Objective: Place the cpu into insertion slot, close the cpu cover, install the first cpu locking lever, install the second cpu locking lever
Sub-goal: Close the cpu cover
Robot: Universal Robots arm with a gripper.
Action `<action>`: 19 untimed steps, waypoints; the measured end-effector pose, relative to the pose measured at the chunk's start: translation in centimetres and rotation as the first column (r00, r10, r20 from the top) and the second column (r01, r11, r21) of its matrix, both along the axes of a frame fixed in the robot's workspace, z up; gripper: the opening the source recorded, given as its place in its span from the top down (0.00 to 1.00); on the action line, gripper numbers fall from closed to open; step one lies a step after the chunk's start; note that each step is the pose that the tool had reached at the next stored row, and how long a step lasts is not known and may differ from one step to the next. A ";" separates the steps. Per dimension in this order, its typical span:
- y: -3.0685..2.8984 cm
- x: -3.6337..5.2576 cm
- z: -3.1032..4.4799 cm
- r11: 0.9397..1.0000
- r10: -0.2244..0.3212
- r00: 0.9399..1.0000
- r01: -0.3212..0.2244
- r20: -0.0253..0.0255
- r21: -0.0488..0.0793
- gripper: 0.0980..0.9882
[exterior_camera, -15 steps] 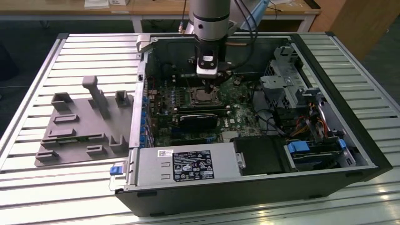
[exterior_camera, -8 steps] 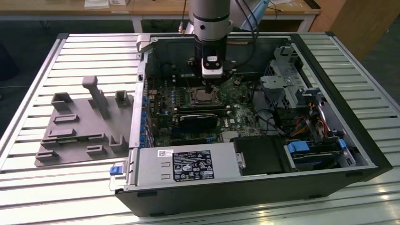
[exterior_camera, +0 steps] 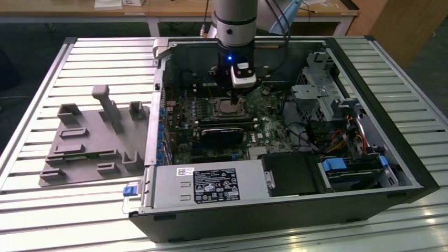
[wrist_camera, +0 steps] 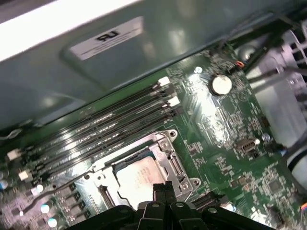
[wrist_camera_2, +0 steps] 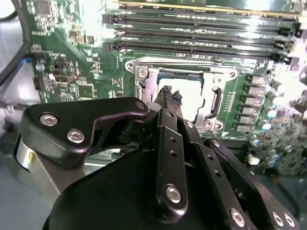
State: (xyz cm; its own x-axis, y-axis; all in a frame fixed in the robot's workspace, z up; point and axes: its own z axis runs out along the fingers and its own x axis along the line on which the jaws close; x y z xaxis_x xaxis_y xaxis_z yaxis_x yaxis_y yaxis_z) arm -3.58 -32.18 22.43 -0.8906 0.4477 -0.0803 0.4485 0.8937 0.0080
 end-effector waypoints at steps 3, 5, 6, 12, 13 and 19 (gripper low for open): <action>0.00 0.00 -0.04 0.999 0.054 0.999 -0.054 0.000 -0.001 1.00; 0.00 0.00 -0.08 0.996 0.090 0.996 -0.090 0.000 -0.002 1.00; 0.00 0.00 -0.12 0.994 0.107 0.994 -0.107 0.000 -0.002 1.00; 0.00 0.00 -0.31 0.976 0.216 0.976 -0.216 0.000 -0.002 1.00; 0.00 0.00 -0.33 0.972 0.233 0.972 -0.233 0.000 -0.002 1.00; 0.00 -0.50 -0.52 0.960 0.281 0.960 -0.281 -0.001 -0.004 1.00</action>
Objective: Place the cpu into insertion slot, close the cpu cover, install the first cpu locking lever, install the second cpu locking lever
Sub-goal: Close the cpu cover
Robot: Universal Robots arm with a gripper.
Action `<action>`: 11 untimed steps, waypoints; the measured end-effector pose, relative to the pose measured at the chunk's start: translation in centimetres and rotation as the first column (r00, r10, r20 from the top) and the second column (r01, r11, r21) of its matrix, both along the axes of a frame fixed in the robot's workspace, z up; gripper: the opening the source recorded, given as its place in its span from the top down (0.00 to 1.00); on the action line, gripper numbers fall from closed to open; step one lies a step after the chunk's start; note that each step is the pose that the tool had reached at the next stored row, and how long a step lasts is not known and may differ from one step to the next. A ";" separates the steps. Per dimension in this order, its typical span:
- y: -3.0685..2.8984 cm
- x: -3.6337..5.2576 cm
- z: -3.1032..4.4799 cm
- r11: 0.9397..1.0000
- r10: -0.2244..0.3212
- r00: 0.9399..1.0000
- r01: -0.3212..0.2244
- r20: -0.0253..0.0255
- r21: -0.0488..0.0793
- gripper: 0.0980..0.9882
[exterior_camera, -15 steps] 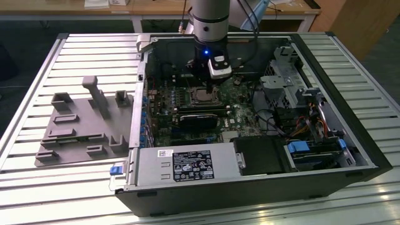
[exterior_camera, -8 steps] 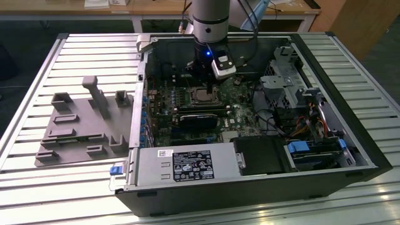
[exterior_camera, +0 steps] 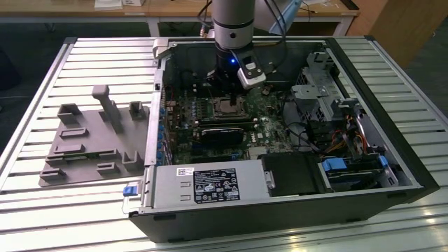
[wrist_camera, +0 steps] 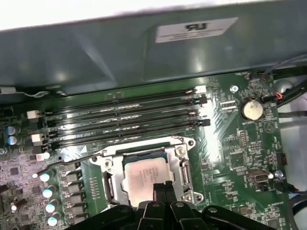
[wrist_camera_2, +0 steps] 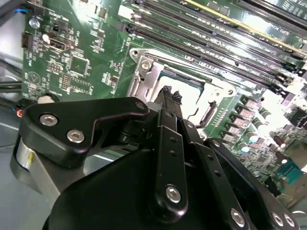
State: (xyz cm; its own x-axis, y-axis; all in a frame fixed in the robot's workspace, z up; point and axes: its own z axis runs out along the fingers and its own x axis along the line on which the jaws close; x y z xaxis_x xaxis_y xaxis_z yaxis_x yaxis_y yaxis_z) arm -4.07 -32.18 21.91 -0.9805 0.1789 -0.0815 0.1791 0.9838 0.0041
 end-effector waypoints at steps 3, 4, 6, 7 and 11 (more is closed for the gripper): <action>0.00 -0.22 -0.11 1.000 0.000 1.000 0.000 0.000 0.000 1.00; 0.00 -0.27 -0.16 1.000 0.000 1.000 0.000 0.000 0.000 1.00; -0.01 -0.30 -0.24 1.000 0.000 1.000 0.000 0.000 0.000 1.00; 0.00 -0.30 -0.28 1.000 0.000 1.000 0.000 0.000 0.000 1.00; -0.01 -0.31 -0.45 1.000 0.000 1.000 0.000 -0.001 0.000 1.00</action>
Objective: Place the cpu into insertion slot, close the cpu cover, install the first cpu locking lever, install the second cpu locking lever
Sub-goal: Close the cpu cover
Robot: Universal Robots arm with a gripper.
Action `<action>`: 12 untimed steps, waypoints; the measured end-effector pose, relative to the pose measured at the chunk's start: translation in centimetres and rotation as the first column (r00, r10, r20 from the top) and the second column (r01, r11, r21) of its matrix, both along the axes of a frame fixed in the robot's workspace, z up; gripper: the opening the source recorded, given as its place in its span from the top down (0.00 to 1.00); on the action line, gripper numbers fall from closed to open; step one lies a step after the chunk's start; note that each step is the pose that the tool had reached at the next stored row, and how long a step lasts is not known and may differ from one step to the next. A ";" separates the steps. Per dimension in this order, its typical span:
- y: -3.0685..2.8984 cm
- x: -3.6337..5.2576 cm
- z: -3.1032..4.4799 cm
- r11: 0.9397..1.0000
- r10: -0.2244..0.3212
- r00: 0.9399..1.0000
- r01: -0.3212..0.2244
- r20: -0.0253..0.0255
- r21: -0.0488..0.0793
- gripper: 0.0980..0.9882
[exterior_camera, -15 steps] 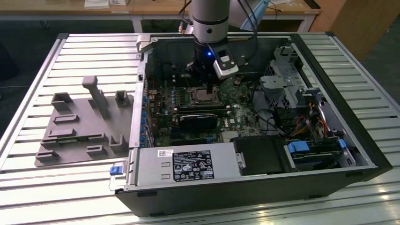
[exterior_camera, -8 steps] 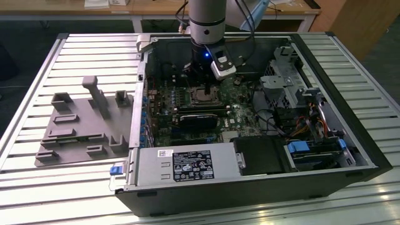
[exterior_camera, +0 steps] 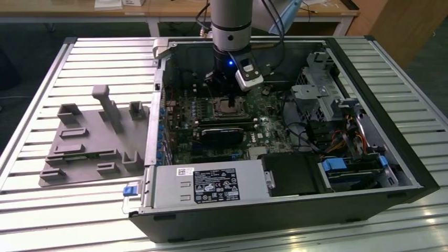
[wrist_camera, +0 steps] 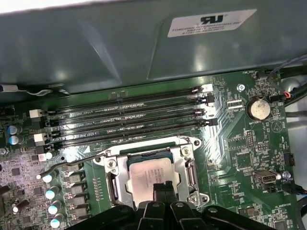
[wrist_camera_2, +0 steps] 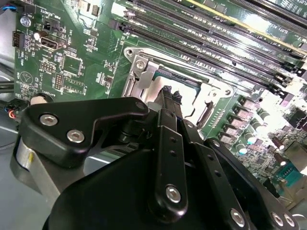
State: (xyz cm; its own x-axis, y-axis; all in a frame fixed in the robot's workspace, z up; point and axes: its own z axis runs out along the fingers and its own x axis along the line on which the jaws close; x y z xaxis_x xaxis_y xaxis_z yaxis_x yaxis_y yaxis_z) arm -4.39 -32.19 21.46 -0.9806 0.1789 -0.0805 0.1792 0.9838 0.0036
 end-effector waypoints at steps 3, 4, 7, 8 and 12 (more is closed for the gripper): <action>0.00 0.00 0.00 1.000 0.000 1.000 0.000 0.000 0.000 1.00; 0.00 0.01 0.00 1.000 0.001 1.000 -0.001 0.000 0.000 1.00; 0.01 0.02 -0.03 1.000 0.001 1.000 -0.001 -0.013 0.000 1.00; 0.00 0.01 -0.02 1.000 0.001 1.000 -0.001 -0.015 0.000 1.00; 0.00 0.02 -0.02 1.000 0.001 1.000 -0.001 -0.017 0.000 1.00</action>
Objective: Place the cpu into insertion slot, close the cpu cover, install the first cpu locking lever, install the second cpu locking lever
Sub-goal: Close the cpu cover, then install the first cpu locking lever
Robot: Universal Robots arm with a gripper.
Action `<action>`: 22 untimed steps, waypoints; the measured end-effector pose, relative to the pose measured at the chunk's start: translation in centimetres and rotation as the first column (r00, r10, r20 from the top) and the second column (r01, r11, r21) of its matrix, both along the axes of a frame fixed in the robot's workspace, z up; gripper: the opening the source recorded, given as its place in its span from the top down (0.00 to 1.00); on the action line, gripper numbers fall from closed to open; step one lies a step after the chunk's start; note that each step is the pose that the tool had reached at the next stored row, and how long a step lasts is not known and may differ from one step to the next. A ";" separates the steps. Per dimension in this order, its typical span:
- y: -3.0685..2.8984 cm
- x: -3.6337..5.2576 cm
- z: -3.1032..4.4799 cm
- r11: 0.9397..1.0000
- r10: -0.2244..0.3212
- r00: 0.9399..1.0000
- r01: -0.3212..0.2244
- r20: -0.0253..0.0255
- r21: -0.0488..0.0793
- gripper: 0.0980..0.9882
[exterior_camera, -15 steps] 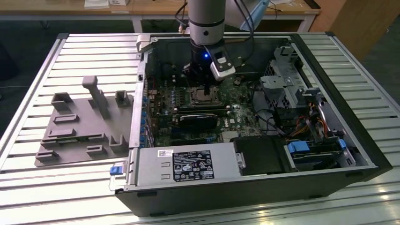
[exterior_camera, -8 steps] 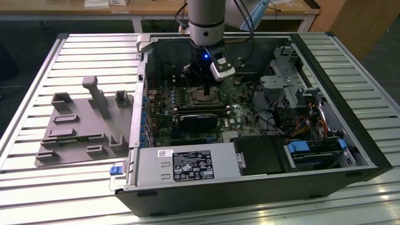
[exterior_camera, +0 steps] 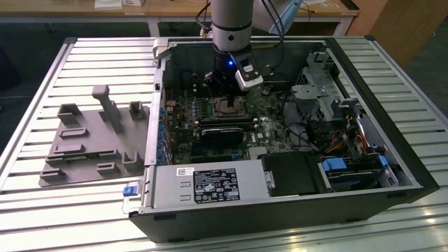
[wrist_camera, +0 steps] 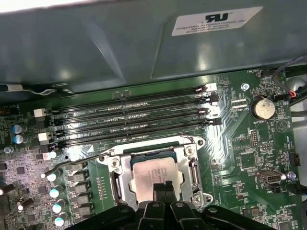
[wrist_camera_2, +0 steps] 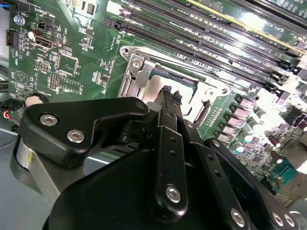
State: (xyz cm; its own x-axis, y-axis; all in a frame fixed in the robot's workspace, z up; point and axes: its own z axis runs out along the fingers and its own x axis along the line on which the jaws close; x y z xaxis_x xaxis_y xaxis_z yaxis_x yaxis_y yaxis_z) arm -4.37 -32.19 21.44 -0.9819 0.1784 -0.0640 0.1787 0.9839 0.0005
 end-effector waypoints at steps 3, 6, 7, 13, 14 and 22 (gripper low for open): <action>0.00 0.00 0.03 1.000 0.000 1.000 0.000 0.000 0.000 1.00; 0.00 0.00 0.49 1.000 0.000 1.000 0.000 0.000 0.000 1.00; 0.00 0.00 0.69 1.000 0.000 1.000 0.000 0.000 0.000 1.00; 0.00 0.00 1.24 1.000 0.000 1.000 0.000 0.000 0.000 1.00; 0.00 0.00 1.26 1.000 0.000 1.000 0.000 0.000 0.000 1.00; 0.00 0.00 1.27 1.000 0.000 1.000 0.000 0.000 0.000 1.00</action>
State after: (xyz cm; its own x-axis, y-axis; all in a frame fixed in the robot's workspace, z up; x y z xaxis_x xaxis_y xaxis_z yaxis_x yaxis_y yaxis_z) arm -4.38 -32.18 22.71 -0.9819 0.1784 -0.0638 0.1787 0.9839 0.0005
